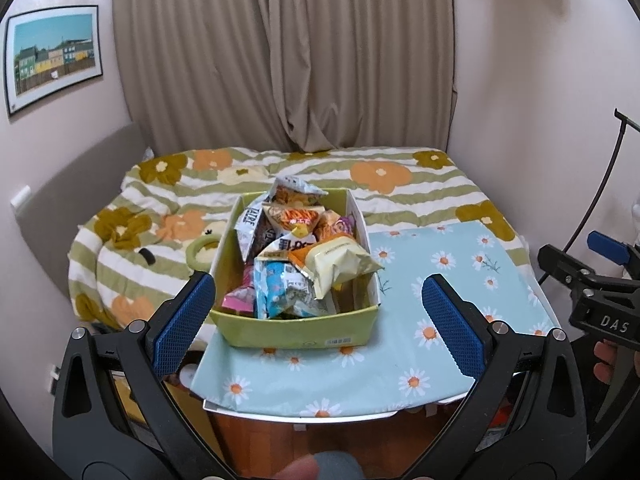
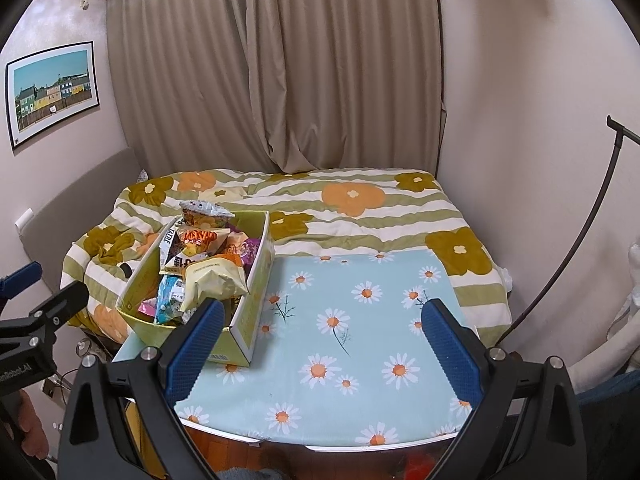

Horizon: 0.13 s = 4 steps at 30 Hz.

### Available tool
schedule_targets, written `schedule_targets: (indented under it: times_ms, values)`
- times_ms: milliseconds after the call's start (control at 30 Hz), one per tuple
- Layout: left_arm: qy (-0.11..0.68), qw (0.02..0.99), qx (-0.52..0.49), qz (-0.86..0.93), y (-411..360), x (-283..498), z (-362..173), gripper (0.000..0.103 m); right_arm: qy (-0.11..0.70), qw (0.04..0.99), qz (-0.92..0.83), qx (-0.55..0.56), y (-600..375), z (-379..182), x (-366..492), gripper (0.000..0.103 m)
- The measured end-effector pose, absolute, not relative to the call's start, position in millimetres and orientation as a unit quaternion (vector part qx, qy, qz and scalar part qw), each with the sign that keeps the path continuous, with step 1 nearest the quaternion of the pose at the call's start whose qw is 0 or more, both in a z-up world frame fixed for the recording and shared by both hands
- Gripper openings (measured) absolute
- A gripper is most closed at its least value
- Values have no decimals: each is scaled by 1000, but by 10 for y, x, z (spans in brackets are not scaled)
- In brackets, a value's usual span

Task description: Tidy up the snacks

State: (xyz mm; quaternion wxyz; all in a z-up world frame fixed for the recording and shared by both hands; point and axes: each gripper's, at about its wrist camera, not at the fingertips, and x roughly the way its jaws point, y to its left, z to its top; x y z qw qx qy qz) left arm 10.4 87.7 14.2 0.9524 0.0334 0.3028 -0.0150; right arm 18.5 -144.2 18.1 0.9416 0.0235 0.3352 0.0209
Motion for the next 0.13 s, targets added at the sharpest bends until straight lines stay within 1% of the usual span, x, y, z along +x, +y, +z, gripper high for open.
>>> schedule_targets:
  times_ms: [133]
  values:
    - [300, 953, 34, -16, 913, 146, 139, 102, 336, 941, 16, 23, -1428, 207, 187, 98]
